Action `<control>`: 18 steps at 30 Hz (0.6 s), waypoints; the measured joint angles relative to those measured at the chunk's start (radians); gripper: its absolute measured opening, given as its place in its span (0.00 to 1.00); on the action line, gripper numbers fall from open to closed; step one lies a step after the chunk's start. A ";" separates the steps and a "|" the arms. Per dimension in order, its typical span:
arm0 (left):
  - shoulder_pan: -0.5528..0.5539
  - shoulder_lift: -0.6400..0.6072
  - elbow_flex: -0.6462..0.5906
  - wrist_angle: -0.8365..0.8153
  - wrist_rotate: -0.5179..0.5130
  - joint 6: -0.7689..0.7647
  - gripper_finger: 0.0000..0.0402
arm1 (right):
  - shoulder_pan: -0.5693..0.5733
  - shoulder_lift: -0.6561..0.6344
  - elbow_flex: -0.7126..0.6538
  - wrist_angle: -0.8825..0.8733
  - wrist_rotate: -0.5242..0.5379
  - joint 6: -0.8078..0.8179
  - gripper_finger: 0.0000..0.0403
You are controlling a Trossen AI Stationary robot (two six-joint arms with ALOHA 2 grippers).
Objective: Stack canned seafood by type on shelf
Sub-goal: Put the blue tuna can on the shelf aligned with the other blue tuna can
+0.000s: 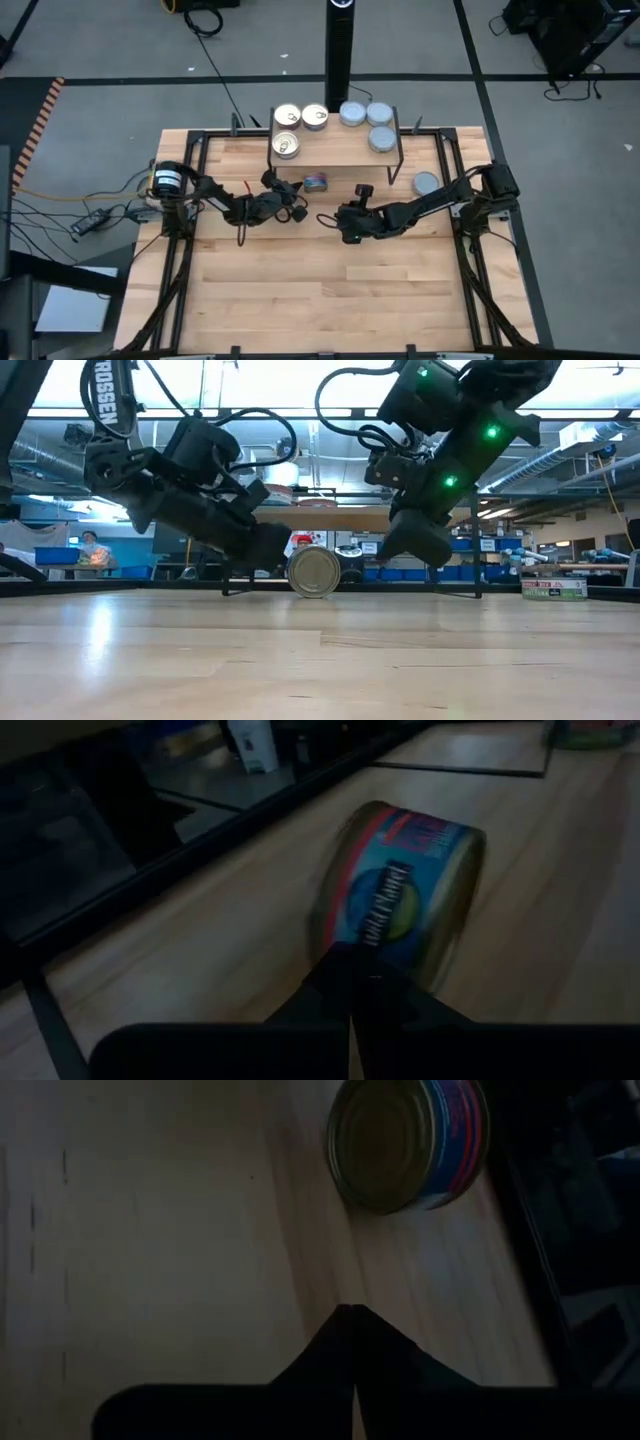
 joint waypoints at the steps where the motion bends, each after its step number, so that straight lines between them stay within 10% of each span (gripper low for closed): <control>1: -0.002 0.003 0.005 -0.004 0.006 0.001 0.02 | -0.002 0.000 0.000 0.000 0.000 -0.001 0.03; 18: -0.104 0.010 0.020 0.050 0.165 0.044 0.02 | 0.016 0.000 0.001 0.039 -0.005 -0.019 0.03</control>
